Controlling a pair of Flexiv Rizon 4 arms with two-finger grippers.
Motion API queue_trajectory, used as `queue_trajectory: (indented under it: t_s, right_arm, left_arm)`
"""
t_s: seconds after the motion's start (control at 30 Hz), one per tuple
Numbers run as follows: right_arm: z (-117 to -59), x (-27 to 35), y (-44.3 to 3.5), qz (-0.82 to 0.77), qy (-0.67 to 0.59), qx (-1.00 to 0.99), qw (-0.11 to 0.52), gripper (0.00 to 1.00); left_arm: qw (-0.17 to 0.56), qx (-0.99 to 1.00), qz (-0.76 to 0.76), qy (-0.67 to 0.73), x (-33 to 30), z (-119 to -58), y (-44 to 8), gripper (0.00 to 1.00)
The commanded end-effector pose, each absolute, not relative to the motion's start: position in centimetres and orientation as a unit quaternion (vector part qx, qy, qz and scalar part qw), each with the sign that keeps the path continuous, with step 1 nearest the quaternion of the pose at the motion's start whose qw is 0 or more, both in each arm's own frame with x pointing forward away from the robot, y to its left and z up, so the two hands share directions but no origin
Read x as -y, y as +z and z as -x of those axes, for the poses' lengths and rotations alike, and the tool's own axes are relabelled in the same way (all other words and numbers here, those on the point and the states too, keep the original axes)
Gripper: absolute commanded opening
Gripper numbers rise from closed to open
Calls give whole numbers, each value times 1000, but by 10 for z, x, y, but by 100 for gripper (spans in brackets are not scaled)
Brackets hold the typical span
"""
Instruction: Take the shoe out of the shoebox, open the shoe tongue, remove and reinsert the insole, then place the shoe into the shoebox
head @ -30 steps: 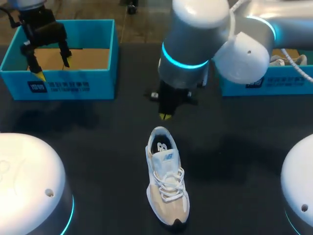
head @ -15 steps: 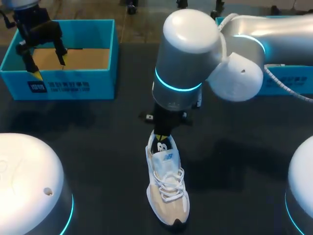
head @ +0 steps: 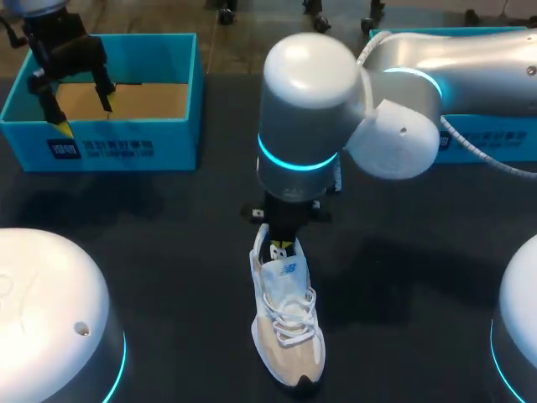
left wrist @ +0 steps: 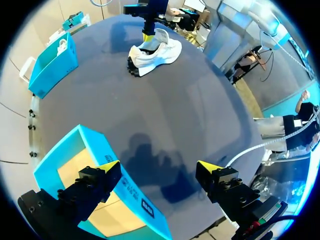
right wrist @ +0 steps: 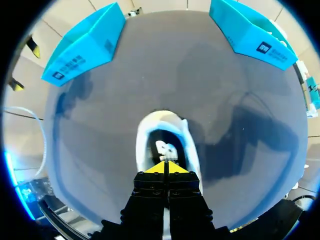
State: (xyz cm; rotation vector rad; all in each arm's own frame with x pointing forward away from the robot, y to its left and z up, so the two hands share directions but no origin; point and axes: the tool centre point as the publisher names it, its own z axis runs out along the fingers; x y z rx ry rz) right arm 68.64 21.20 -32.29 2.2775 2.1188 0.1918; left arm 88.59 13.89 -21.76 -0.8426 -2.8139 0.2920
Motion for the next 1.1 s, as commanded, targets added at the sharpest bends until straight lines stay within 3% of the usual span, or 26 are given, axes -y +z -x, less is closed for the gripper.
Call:
queue_trajectory:
  t_s: [0.03, 0.83, 1.1]
  right_arm:
    - [-684, -223, -348, -748, 74, -658, 47, 0]
    - [-680, -203, -355, -748, 13, -654, 115, 0]
    - [-685, -193, -373, -744, -7, -659, 111, 0]
  left_arm:
    - [95, 949, 285, 98, -139, -886, -218, 100]
    - [95, 949, 285, 98, -139, -886, -218, 100]
    - [95, 949, 285, 98, -139, -886, -218, 100]
